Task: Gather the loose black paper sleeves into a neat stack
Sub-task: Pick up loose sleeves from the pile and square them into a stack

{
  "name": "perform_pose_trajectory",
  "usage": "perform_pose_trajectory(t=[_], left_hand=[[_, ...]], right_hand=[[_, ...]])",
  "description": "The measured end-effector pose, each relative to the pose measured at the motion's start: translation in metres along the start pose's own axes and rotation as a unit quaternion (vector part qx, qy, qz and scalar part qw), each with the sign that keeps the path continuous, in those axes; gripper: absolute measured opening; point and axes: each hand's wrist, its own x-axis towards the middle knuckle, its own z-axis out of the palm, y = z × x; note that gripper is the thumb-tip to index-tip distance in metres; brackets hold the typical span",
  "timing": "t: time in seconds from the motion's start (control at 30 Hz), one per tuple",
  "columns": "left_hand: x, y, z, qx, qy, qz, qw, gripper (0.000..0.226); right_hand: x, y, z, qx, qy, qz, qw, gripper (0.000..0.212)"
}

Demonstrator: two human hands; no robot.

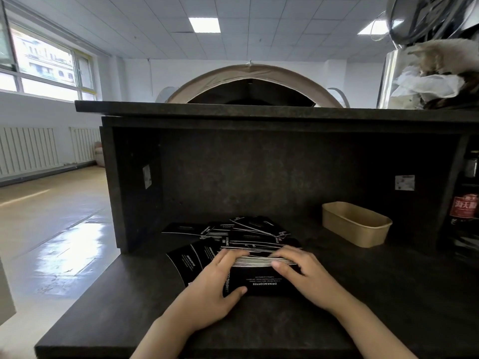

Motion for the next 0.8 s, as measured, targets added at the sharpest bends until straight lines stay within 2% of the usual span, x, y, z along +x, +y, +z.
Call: perform_pose_trajectory(t=[0.07,0.17,0.23,0.3,0.37,0.4,0.47,0.53,0.57,0.67,0.7,0.8], left_hand=[[0.000,-0.001,0.000,0.002,0.003,-0.001,1.000,0.060],[0.001,-0.001,-0.002,0.002,0.014,-0.003,1.000,0.058],[0.001,0.000,-0.002,0.006,0.026,-0.006,1.000,0.061],[0.000,0.000,-0.002,0.006,0.028,-0.008,1.000,0.066],[-0.001,0.000,-0.002,0.001,0.024,-0.008,1.000,0.066],[0.000,0.000,-0.003,-0.005,0.023,-0.010,1.000,0.064],[0.000,0.000,-0.004,-0.013,0.026,-0.010,1.000,0.059],[-0.001,0.000,-0.005,-0.017,0.032,-0.013,0.999,0.056],[-0.001,-0.001,-0.005,-0.020,0.037,-0.017,0.999,0.055],[-0.002,-0.003,-0.007,-0.025,0.045,-0.024,0.998,0.055],[-0.002,-0.003,-0.008,-0.026,0.044,-0.023,0.998,0.055],[-0.003,-0.002,-0.007,-0.031,0.040,-0.017,0.999,0.054]], right_hand=[[0.000,0.000,0.001,0.005,0.004,0.006,1.000,0.026],[0.001,0.001,0.001,-0.007,0.042,0.021,0.999,0.032],[0.001,0.002,0.001,0.000,0.029,0.013,0.999,0.035],[0.000,0.002,0.002,0.033,0.001,0.004,0.999,0.041],[0.001,-0.001,0.002,0.086,0.011,0.024,0.996,0.042],[0.002,-0.001,0.001,0.112,0.041,0.034,0.992,0.040],[0.005,0.004,0.000,0.106,0.152,0.063,0.981,0.032],[0.008,0.018,-0.006,0.005,0.224,0.115,0.968,0.018],[0.009,0.024,-0.008,-0.056,0.204,0.146,0.966,0.014],[0.009,0.039,-0.004,-0.198,0.030,0.188,0.962,0.049],[0.009,0.039,-0.002,-0.222,-0.009,0.190,0.956,0.055],[0.012,0.038,0.001,-0.250,-0.019,0.181,0.951,0.056]])
